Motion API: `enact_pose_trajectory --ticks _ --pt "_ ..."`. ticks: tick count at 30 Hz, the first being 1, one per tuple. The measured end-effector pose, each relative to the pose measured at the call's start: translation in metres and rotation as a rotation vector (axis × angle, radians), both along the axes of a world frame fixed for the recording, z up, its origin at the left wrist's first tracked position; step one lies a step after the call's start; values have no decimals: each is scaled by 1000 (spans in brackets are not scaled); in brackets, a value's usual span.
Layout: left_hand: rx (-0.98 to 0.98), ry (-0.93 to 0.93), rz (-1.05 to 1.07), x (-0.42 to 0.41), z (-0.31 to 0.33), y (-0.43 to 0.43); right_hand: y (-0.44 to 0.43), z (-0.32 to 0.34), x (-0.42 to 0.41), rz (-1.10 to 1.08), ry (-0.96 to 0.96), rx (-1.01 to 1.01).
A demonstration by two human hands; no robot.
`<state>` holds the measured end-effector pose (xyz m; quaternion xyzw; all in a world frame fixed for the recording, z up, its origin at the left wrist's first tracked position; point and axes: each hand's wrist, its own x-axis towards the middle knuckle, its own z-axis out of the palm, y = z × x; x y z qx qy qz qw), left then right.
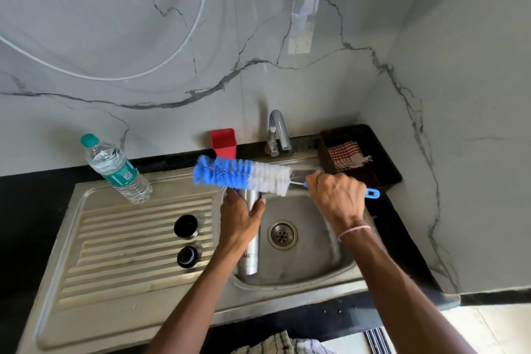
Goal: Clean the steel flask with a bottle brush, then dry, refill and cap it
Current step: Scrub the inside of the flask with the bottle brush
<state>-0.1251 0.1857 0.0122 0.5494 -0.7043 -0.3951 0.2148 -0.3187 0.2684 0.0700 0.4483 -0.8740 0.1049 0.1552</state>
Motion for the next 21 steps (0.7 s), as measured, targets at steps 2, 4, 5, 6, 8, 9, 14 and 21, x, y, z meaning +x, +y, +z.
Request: enact_pose_trajectory --ticks 2,4,5,6,8,9,14,21 --pt "-22 1 -20 -2 2 -2 -3 6 5 39 1 7" --pt "-6 27 14 3 6 -3 3 2 -6 16 0 -21" --pt "9 44 38 7 7 -5 10 -2 -15 -21 -18 -23" --pt "37 57 59 12 9 -6 17 -7 -26 -55 -34 5" --pt "110 86 94 20 13 -7 32 -16 -44 -141 -98 113" --pt "139 114 122 24 14 -6 36 -16 -48 -166 -149 128" --pt "356 418 221 36 9 -14 43 -10 -41 -210 -366 -5" --pt "421 610 176 51 15 -23 20 17 -29 -74 -588 202"
